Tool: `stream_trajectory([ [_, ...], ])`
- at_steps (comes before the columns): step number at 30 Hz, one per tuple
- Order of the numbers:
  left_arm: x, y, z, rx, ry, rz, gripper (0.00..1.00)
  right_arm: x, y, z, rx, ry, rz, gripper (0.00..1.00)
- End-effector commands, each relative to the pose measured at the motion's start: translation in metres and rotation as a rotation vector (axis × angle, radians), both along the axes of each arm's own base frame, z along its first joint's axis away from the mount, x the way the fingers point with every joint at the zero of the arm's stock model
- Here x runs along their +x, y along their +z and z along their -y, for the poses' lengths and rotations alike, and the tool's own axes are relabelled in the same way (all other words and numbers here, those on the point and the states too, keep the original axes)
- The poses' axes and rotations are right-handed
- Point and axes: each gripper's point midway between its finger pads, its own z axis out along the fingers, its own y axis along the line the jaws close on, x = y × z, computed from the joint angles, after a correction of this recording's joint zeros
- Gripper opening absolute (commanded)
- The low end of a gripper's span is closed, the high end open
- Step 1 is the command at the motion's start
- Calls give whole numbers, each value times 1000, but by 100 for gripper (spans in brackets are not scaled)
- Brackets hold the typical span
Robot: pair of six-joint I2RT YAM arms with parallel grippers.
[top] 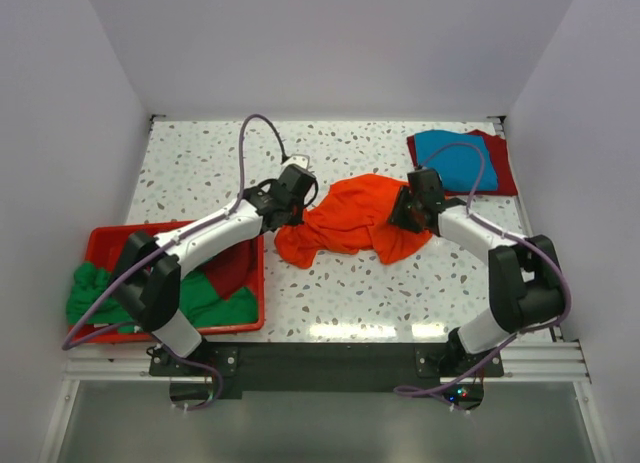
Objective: Fold and stack the t-shirts
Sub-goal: Flatten the tshirt out
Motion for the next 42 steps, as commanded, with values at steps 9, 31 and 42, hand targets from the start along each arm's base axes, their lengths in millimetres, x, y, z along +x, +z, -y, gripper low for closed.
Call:
stream_trajectory([
  [9, -8, 8, -12, -10, 48, 22, 12, 10, -11, -4, -8, 26, -32, 37],
  [31, 91, 185, -48, -114, 68, 440, 7, 45, 160, 52, 37, -74, 219, 0],
  [42, 60, 198, -56, -210, 42, 533, 5, -11, 77, -27, 109, 112, 40, 10],
])
